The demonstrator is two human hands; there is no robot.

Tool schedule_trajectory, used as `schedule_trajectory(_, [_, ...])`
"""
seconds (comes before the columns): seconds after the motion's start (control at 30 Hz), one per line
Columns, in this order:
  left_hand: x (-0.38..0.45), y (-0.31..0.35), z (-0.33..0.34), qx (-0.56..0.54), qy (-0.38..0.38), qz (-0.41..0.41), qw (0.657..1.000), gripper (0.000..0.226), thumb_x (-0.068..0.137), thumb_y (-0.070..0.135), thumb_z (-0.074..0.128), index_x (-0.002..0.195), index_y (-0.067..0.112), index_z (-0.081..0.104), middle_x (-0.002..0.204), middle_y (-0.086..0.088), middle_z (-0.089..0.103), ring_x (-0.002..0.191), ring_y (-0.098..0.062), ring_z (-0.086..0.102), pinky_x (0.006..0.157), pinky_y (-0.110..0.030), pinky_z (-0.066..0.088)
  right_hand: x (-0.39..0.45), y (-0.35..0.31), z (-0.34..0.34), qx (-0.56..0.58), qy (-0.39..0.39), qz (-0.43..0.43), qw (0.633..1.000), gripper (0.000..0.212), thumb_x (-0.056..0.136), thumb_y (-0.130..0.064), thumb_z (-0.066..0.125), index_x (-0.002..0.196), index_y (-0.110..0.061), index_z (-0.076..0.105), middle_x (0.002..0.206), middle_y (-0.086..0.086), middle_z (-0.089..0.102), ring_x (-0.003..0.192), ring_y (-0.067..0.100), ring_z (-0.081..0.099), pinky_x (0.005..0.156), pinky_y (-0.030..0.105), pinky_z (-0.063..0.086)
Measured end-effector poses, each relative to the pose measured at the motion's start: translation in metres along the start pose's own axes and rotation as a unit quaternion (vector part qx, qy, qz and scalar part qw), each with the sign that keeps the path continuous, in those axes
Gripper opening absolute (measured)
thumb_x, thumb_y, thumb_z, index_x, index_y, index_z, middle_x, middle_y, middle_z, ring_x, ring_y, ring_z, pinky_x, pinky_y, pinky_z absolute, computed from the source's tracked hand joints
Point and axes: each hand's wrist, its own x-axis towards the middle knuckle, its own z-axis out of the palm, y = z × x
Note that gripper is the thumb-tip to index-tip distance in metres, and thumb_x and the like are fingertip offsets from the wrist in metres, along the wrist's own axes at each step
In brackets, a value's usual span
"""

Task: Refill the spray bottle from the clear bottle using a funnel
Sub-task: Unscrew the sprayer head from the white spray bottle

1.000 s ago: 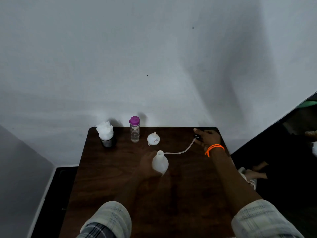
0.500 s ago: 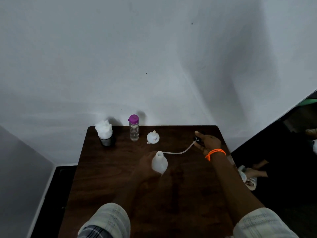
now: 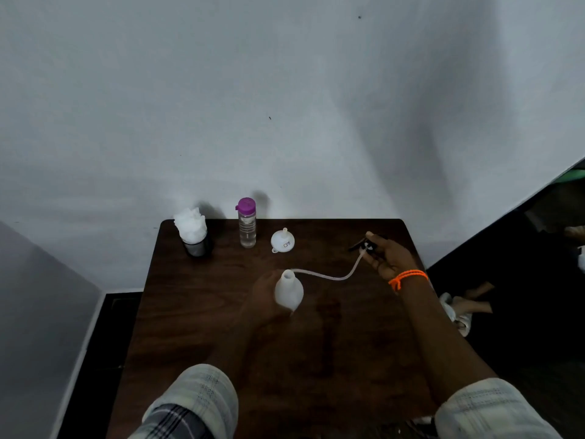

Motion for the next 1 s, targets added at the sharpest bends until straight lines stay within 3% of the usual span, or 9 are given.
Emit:
schedule_trajectory(0.17, [-0.001, -0.01, 0.006, -0.002, 0.007, -0.019, 1.0, 0.081, 0.059, 0.038, 0.09, 0.131, 0.028, 0.053, 0.127, 0.008, 0.054, 0.115, -0.008, 0.052, 0.101, -0.032, 0.045, 0.002, 0.011, -0.019, -0.025, -0.002, 0.028, 0.999, 0.002, 0.09, -0.005, 0.069, 0.092, -0.006, 0.068, 0.088, 0.012, 0.07, 0.072, 0.022, 0.072, 0.056, 0.032, 0.062])
schedule_trajectory(0.23, [-0.002, -0.014, 0.007, -0.005, 0.005, -0.018, 1.0, 0.081, 0.059, 0.038, 0.091, 0.13, 0.03, 0.052, 0.124, 0.013, 0.051, 0.111, -0.004, 0.051, 0.096, -0.026, 0.044, 0.004, 0.023, -0.023, -0.061, -0.017, 0.049, 0.997, 0.003, 0.093, -0.005, 0.065, 0.094, -0.008, 0.066, 0.089, 0.011, 0.069, 0.068, 0.019, 0.073, 0.055, 0.032, 0.061])
schedule_trajectory(0.33, [-0.001, -0.017, 0.011, -0.008, 0.009, -0.013, 1.0, 0.081, 0.059, 0.031, 0.093, 0.129, 0.027, 0.055, 0.116, 0.017, 0.05, 0.101, 0.004, 0.05, 0.084, -0.01, 0.036, 0.01, 0.046, -0.024, -0.123, -0.045, 0.072, 0.989, 0.006, 0.094, -0.003, 0.063, 0.096, -0.008, 0.064, 0.091, 0.01, 0.067, 0.08, 0.02, 0.068, 0.056, 0.033, 0.061])
schedule_trajectory(0.5, [0.002, -0.026, 0.026, -0.006, 0.02, -0.018, 1.0, 0.081, 0.059, 0.029, 0.093, 0.131, 0.022, 0.058, 0.126, 0.011, 0.055, 0.108, 0.001, 0.051, 0.089, -0.008, 0.036, 0.029, 0.095, -0.018, -0.171, -0.051, 0.114, 0.977, 0.019, 0.093, 0.0, 0.065, 0.109, -0.007, 0.06, 0.095, 0.013, 0.067, 0.086, 0.023, 0.067, 0.056, 0.036, 0.062])
schedule_trajectory(0.63, [0.005, -0.033, 0.034, 0.004, 0.015, -0.022, 1.0, 0.083, 0.061, 0.029, 0.094, 0.133, 0.02, 0.054, 0.122, 0.017, 0.047, 0.1, 0.015, 0.045, 0.084, 0.005, 0.029, 0.045, 0.134, -0.012, -0.198, -0.062, 0.147, 0.967, 0.021, 0.089, 0.004, 0.068, 0.106, -0.008, 0.062, 0.098, 0.014, 0.068, 0.086, 0.025, 0.067, 0.062, 0.043, 0.062])
schedule_trajectory(0.7, [0.009, -0.036, 0.038, 0.003, -0.005, -0.019, 1.0, 0.078, 0.068, 0.021, 0.092, 0.134, 0.014, 0.052, 0.123, 0.013, 0.048, 0.105, 0.014, 0.047, 0.09, 0.001, 0.033, 0.054, 0.149, -0.01, -0.213, -0.056, 0.153, 0.963, 0.026, 0.089, 0.005, 0.067, 0.112, -0.005, 0.062, 0.097, 0.014, 0.068, 0.084, 0.026, 0.067, 0.068, 0.046, 0.061])
schedule_trajectory(0.77, [0.01, -0.036, 0.039, 0.011, -0.029, -0.008, 0.999, 0.073, 0.073, 0.016, 0.088, 0.136, 0.012, 0.05, 0.13, 0.002, 0.052, 0.117, 0.002, 0.05, 0.097, -0.011, 0.038, 0.057, 0.159, -0.008, -0.214, -0.036, 0.152, 0.964, 0.028, 0.087, 0.006, 0.069, 0.113, -0.004, 0.062, 0.102, 0.017, 0.066, 0.087, 0.028, 0.067, 0.068, 0.047, 0.061])
schedule_trajectory(0.87, [0.009, -0.039, 0.043, 0.012, -0.002, -0.001, 1.0, 0.078, 0.062, 0.027, 0.095, 0.125, 0.034, 0.051, 0.123, 0.017, 0.05, 0.11, 0.021, 0.046, 0.085, 0.003, 0.033, 0.058, 0.168, -0.003, -0.222, -0.017, 0.149, 0.963, 0.025, 0.086, 0.007, 0.071, 0.105, -0.006, 0.062, 0.105, 0.018, 0.065, 0.088, 0.028, 0.066, 0.066, 0.044, 0.059])
schedule_trajectory(1.0, [0.008, -0.043, 0.051, 0.004, 0.007, 0.017, 1.0, 0.078, 0.058, 0.034, 0.094, 0.125, 0.037, 0.053, 0.125, 0.016, 0.053, 0.111, 0.005, 0.052, 0.091, -0.011, 0.039, 0.055, 0.171, 0.002, -0.253, 0.001, 0.131, 0.959, 0.028, 0.084, 0.003, 0.075, 0.109, -0.007, 0.063, 0.099, 0.012, 0.066, 0.083, 0.024, 0.065, 0.067, 0.04, 0.059])
